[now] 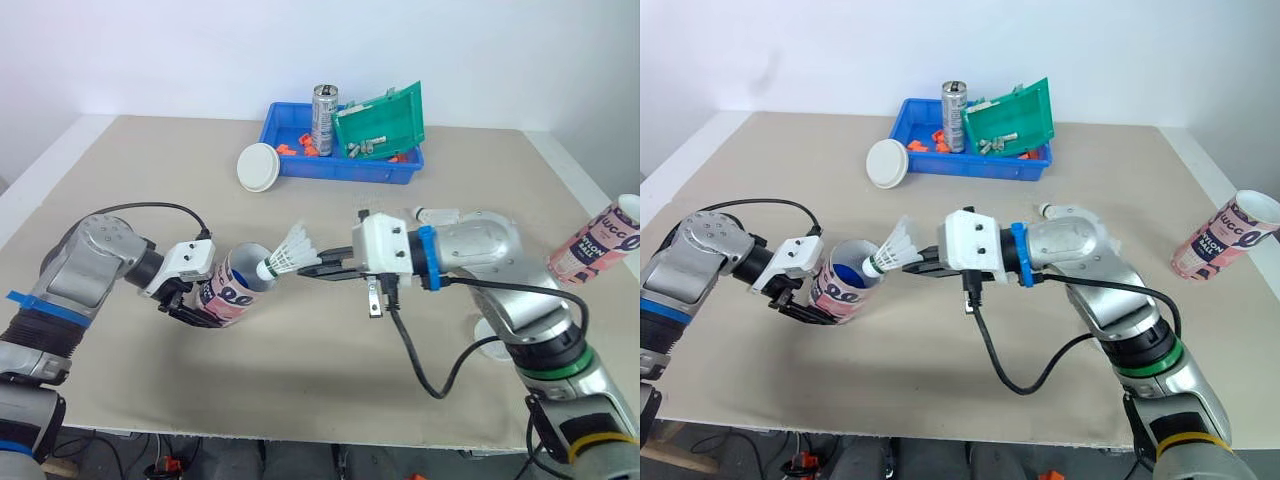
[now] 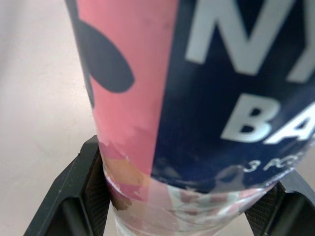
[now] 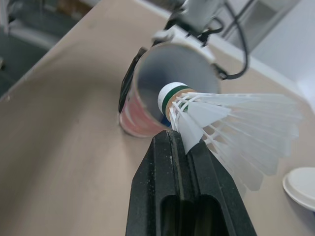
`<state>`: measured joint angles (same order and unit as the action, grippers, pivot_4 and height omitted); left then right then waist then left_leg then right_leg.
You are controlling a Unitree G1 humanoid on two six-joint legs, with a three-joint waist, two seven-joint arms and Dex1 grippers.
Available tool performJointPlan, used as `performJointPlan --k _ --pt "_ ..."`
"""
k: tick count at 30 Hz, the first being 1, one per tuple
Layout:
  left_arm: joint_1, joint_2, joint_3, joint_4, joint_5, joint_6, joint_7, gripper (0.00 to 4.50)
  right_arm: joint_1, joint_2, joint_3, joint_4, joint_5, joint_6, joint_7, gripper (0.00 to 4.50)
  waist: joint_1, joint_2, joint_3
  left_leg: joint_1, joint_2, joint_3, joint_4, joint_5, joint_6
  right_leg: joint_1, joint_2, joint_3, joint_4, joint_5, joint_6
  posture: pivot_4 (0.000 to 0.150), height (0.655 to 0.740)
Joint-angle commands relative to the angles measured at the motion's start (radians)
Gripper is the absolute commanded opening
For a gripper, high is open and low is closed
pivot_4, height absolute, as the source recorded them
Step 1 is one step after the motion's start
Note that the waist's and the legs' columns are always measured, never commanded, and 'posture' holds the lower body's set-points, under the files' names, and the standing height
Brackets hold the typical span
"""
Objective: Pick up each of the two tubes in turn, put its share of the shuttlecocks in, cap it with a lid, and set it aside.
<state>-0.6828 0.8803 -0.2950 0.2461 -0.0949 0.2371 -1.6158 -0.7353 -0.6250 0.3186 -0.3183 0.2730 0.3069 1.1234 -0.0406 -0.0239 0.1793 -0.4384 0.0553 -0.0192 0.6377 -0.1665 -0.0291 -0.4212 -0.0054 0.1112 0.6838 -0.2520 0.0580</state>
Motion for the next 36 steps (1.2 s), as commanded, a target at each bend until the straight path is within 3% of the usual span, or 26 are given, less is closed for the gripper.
performJointPlan --k 1,3,8,9,10,15,19,27,36 --pt "0.016 -0.010 -0.048 0.003 0.018 -0.001 0.001 2.95 -0.064 0.032 0.025 0.036 -0.032 -0.039 0.024 0.02 0.000 0.000 0.000 0.000 0.000 0.000 0.000 0.000 0.000 0.000 0.000 0.000 0.000 0.000 0.000 0.150 0.7038" --pt "0.018 -0.009 -0.047 -0.001 0.018 0.002 0.001 2.95 -0.092 0.055 0.038 0.054 -0.031 -0.036 0.037 0.02 0.000 0.000 0.000 0.000 0.000 0.000 0.000 0.000 0.000 0.000 0.000 0.000 0.000 0.000 0.000 0.150 0.7038" --pt "0.034 -0.014 -0.038 -0.020 0.021 0.013 0.001 2.95 -0.172 0.094 -0.024 0.055 0.079 0.081 0.059 2.11 0.001 0.000 0.000 0.000 0.000 0.000 0.000 0.000 0.000 0.000 0.000 -0.001 0.000 0.000 0.000 0.150 0.7038" --pt "0.036 -0.015 -0.037 -0.024 0.020 0.015 0.002 2.95 -0.171 0.094 -0.040 0.047 0.101 0.099 0.059 2.11 0.001 0.000 0.000 0.000 0.000 0.000 0.000 0.000 0.000 0.000 0.000 -0.001 0.000 0.000 0.000 0.150 0.7038" --pt "0.038 -0.016 -0.037 -0.024 0.022 0.015 0.003 2.95 -0.166 0.091 -0.061 0.034 0.131 0.120 0.059 2.69 0.002 0.000 0.000 0.000 0.000 0.000 0.000 0.000 0.000 0.000 0.000 -0.001 0.000 0.000 0.000 0.150 0.7038" --pt "0.050 -0.021 -0.032 -0.038 0.025 0.017 0.010 2.95 -0.084 0.036 -0.175 -0.005 0.189 0.204 -0.005 2.69 0.006 0.000 0.000 0.000 0.000 -0.001 0.000 0.000 0.000 0.000 0.000 -0.001 0.000 -0.001 0.000 0.150 0.7038" --pt "0.074 -0.022 -0.017 -0.074 0.005 0.039 0.017 2.95 0.185 -0.060 -0.428 -0.005 0.145 0.226 -0.167 2.69 0.020 -0.001 -0.001 -0.001 -0.001 -0.001 -0.001 0.000 0.000 0.002 -0.001 -0.002 -0.001 -0.002 0.001 0.150 0.7038" --pt "0.072 -0.042 -0.016 -0.085 0.007 0.049 0.017 2.95 0.517 -0.189 -0.725 0.024 0.147 0.266 -0.263 2.69 0.018 0.005 -0.004 0.000 -0.004 0.000 -0.002 -0.001 0.001 0.002 -0.004 0.000 -0.001 -0.004 0.004 0.150 0.7038" --pt "0.062 -0.053 -0.011 -0.067 0.019 0.035 0.017 2.95 0.622 -0.200 -0.744 0.147 0.141 0.260 -0.276 2.69 0.017 0.005 -0.004 0.001 -0.005 0.000 0.001 -0.001 0.001 0.004 -0.004 0.001 -0.001 -0.004 0.004 0.150 0.7038"
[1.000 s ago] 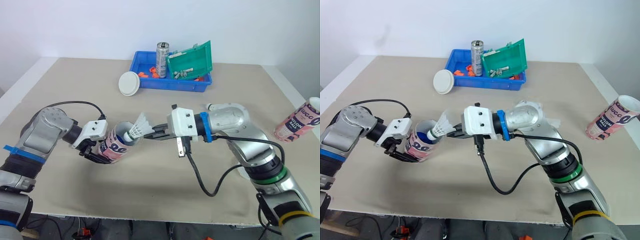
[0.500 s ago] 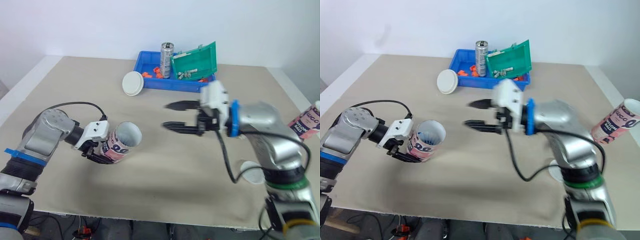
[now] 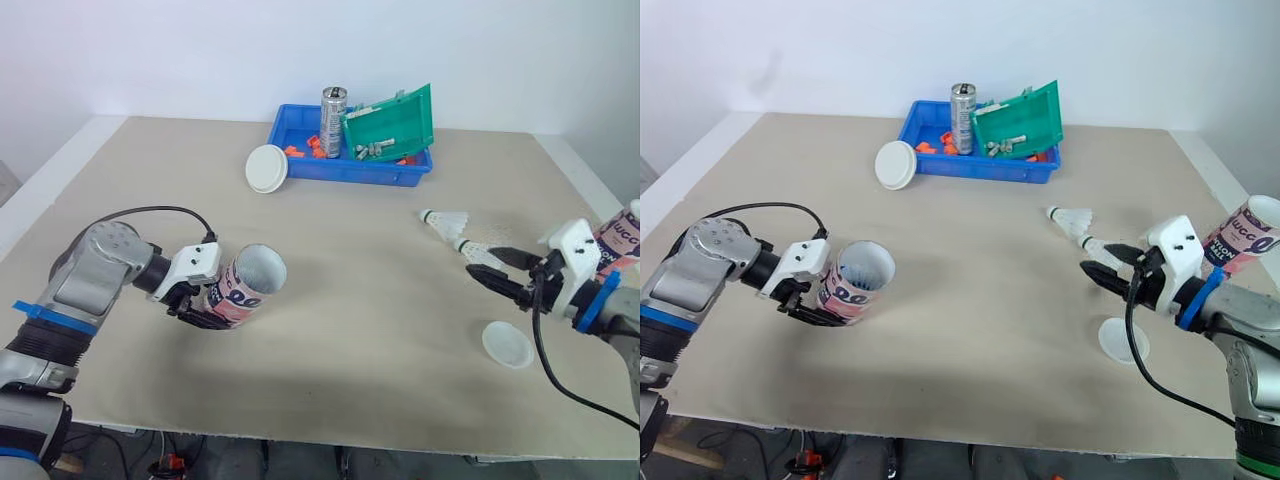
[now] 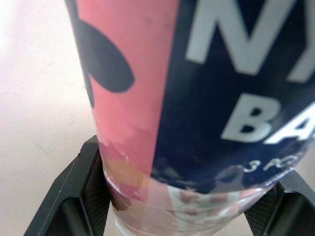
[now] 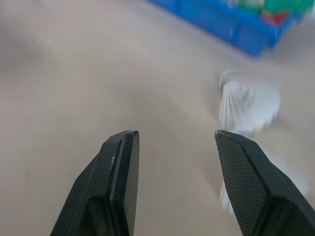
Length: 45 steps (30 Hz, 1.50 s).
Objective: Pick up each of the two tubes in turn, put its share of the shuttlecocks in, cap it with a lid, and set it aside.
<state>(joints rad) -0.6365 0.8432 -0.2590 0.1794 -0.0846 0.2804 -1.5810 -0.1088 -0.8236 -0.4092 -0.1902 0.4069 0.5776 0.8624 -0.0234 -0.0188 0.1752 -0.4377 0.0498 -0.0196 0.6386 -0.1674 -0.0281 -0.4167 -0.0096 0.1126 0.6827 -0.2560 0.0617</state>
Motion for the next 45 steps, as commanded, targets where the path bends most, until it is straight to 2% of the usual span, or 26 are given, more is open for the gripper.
performJointPlan --k 1,12,29,30,32,35,39,45 --pt "0.016 -0.017 -0.047 0.000 0.008 -0.008 -0.017 2.95 -0.004 0.004 -0.006 0.034 0.005 -0.014 -0.017 2.69 0.000 0.000 0.000 0.000 0.000 0.000 0.000 0.000 0.000 0.000 0.000 0.000 0.000 0.000 0.000 0.150 0.7038" --pt "0.023 -0.010 -0.041 -0.005 0.007 -0.006 -0.015 2.95 -0.026 0.008 0.026 0.214 -0.015 -0.080 -0.033 2.69 0.000 0.000 0.000 0.000 -0.001 -0.001 0.000 0.000 0.000 0.000 0.000 0.000 0.000 0.000 0.000 0.150 0.7038" --pt "0.046 0.004 -0.025 -0.044 -0.001 0.015 -0.005 2.95 -0.307 0.056 0.181 0.573 -0.144 -0.217 -0.091 2.69 -0.001 0.001 0.000 0.000 -0.001 0.000 0.000 0.000 0.000 0.000 0.000 0.000 0.000 0.000 0.001 0.150 0.7038" --pt "0.049 0.007 -0.023 -0.047 -0.002 0.016 -0.004 2.95 -0.319 0.058 0.184 0.590 -0.152 -0.225 -0.098 2.18 -0.001 0.001 0.000 0.000 -0.001 -0.001 -0.001 0.000 0.000 0.000 0.000 0.000 0.000 0.000 0.001 0.150 0.7038" --pt "0.053 0.009 -0.020 -0.052 -0.002 0.018 -0.004 2.95 -0.335 0.058 0.189 0.618 -0.166 -0.238 -0.113 1.50 -0.002 0.001 0.000 0.000 -0.001 0.000 -0.001 0.000 0.000 0.000 0.000 0.000 -0.001 0.000 0.001 0.150 0.7038" --pt "0.055 0.009 -0.017 -0.056 -0.001 0.021 -0.003 2.95 -0.327 0.054 0.178 0.612 -0.158 -0.245 -0.110 0.02 -0.002 0.001 0.000 0.000 -0.001 -0.001 -0.002 0.000 0.000 0.000 0.000 0.000 0.000 -0.001 0.002 0.150 0.7038" --pt "0.056 0.008 -0.015 -0.057 -0.001 0.019 -0.002 2.95 -0.276 0.032 0.144 0.515 -0.128 -0.229 -0.097 0.02 -0.002 0.001 0.000 0.000 -0.001 -0.001 -0.002 0.000 0.000 0.000 0.000 0.000 0.000 0.000 0.005 0.150 0.7038" --pt "0.041 -0.003 -0.024 -0.040 0.004 0.012 -0.003 2.95 -0.211 -0.008 0.117 0.162 -0.036 -0.195 -0.022 0.02 -0.004 0.004 0.000 0.000 -0.001 -0.001 -0.002 0.000 0.000 0.000 0.000 0.000 0.000 0.001 0.005 0.150 0.7038"
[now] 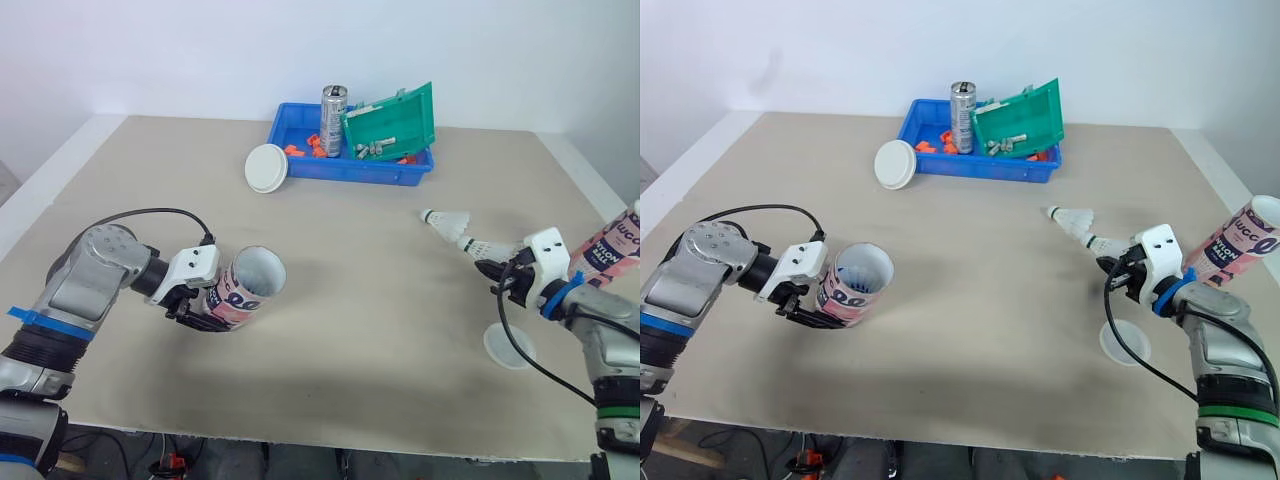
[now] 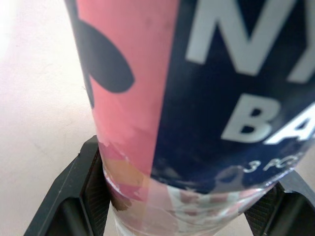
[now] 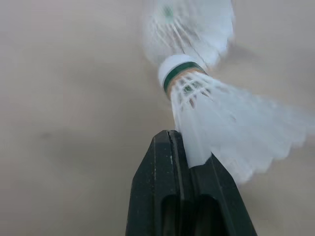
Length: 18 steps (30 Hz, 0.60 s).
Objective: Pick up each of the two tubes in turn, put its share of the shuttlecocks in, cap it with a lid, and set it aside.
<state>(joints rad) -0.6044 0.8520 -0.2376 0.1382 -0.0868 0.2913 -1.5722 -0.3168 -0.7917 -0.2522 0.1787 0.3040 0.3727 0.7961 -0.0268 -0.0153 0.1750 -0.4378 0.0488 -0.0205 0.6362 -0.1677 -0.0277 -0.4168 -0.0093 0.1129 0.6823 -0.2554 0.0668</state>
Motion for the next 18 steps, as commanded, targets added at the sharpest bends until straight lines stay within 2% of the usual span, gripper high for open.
performJointPlan --k 1,4,7,14,18 --pt "0.008 -0.013 -0.046 0.003 0.007 0.000 -0.012 2.95 -0.016 -0.054 -0.018 -0.302 0.090 0.023 0.070 0.02 -0.001 0.001 0.000 0.000 0.000 0.000 0.000 0.000 0.000 0.000 0.000 0.000 0.000 0.000 -0.001 0.150 0.7038" --pt "0.002 -0.017 -0.048 0.010 0.009 -0.003 -0.014 2.95 -0.076 -0.088 0.093 -0.519 0.118 0.048 0.144 0.02 -0.002 0.002 0.000 0.001 0.001 0.000 0.000 0.000 0.000 0.000 0.000 0.000 0.000 -0.001 -0.004 0.150 0.7038" --pt "-0.007 -0.022 -0.050 0.020 0.013 -0.006 -0.016 2.95 -0.156 -0.095 0.246 -0.615 0.072 0.036 0.204 0.02 0.001 0.001 0.000 0.000 0.001 0.000 0.001 0.000 0.000 0.000 0.000 -0.001 0.000 -0.001 -0.005 0.150 0.7038" --pt "-0.024 -0.032 -0.054 0.035 0.016 -0.012 -0.016 2.95 -0.463 0.017 0.536 -0.503 -0.113 -0.099 0.313 0.02 0.003 0.001 0.000 -0.001 0.000 0.001 0.002 0.000 0.000 -0.001 -0.001 -0.001 0.000 -0.001 -0.005 0.150 0.7038" --pt "-0.020 -0.030 -0.052 0.023 0.014 -0.006 -0.014 2.95 -0.570 0.105 0.607 -0.430 -0.153 -0.164 0.363 0.02 0.007 0.001 0.000 -0.002 0.001 0.000 0.001 0.000 0.000 -0.001 -0.001 -0.002 0.000 -0.003 -0.006 0.150 0.7038"
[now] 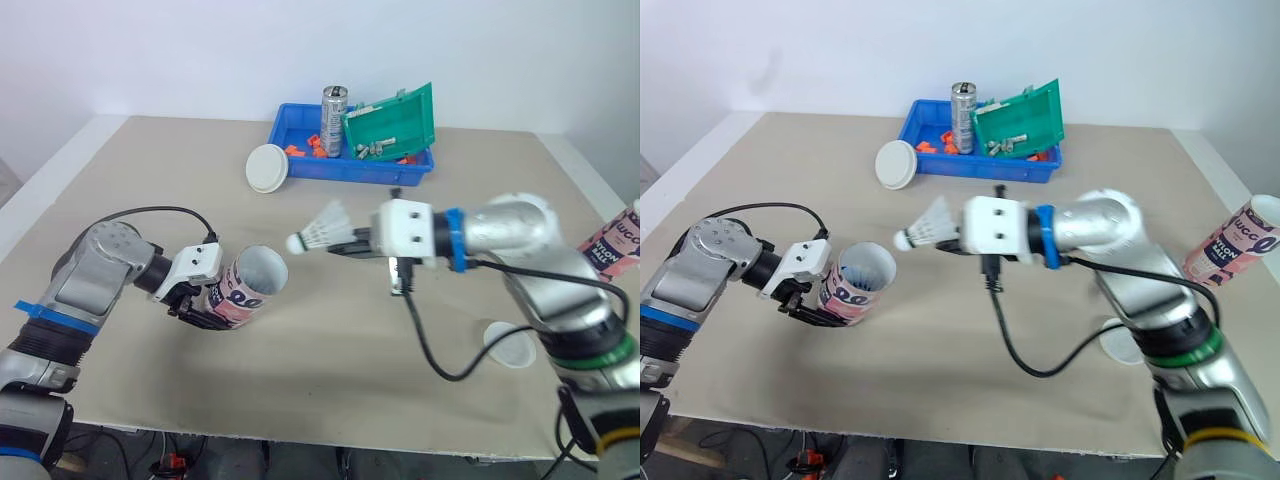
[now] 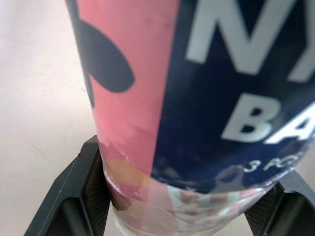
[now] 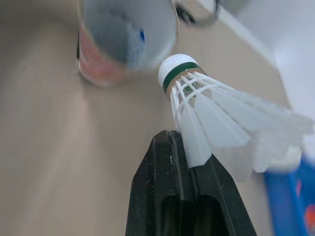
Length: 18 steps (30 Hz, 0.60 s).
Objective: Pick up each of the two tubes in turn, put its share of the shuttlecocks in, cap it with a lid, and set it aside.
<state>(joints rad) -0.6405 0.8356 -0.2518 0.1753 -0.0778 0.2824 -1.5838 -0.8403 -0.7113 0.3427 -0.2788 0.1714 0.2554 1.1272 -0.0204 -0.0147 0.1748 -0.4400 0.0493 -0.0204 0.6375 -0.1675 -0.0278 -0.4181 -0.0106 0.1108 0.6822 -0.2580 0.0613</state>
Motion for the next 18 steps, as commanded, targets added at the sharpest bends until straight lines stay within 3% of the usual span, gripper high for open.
performJointPlan --k 1,10,12,13,16,18 --pt "0.018 -0.012 -0.037 -0.018 0.004 0.005 0.000 2.95 -0.058 0.035 0.018 0.036 -0.020 -0.066 0.048 0.02 0.001 0.000 0.000 0.000 0.000 0.000 0.000 0.000 0.000 0.000 0.000 0.000 0.000 -0.001 0.000 0.150 0.7038" --pt "0.046 -0.004 -0.027 -0.047 -0.001 0.020 0.012 2.95 -0.096 0.078 0.064 0.076 -0.056 -0.147 0.147 0.02 0.000 0.000 0.000 0.000 0.000 0.000 0.000 0.000 0.000 0.001 0.000 -0.001 0.001 0.000 0.000 0.150 0.7038" --pt "0.045 -0.003 -0.027 -0.048 -0.001 0.022 0.012 2.95 -0.112 0.092 0.077 0.090 -0.057 -0.143 0.171 0.72 -0.001 0.000 0.000 0.001 0.000 0.000 0.000 0.000 0.000 0.000 0.000 -0.001 0.001 0.000 -0.001 0.150 0.7038" --pt "0.044 -0.003 -0.027 -0.048 0.000 0.022 0.011 2.95 -0.120 0.096 0.078 0.093 -0.048 -0.137 0.187 0.72 -0.001 0.000 0.000 0.001 0.000 0.000 0.000 0.000 0.000 0.000 0.000 -0.001 0.001 0.000 -0.001 0.150 0.7038" --pt "0.042 -0.003 -0.026 -0.048 0.001 0.020 0.012 2.95 -0.139 0.116 0.051 0.098 -0.005 -0.094 0.203 2.08 0.000 0.000 0.000 0.000 0.000 0.000 0.000 0.000 0.000 0.000 0.000 -0.001 0.001 0.000 -0.001 0.150 0.7038" --pt "0.044 -0.002 -0.024 -0.051 0.001 0.020 0.012 2.95 -0.150 0.125 -0.001 0.097 0.067 -0.026 0.205 2.16 0.000 0.000 0.000 0.000 0.000 0.000 0.000 0.000 0.000 0.000 0.000 -0.001 0.001 0.000 -0.001 0.150 0.7038"
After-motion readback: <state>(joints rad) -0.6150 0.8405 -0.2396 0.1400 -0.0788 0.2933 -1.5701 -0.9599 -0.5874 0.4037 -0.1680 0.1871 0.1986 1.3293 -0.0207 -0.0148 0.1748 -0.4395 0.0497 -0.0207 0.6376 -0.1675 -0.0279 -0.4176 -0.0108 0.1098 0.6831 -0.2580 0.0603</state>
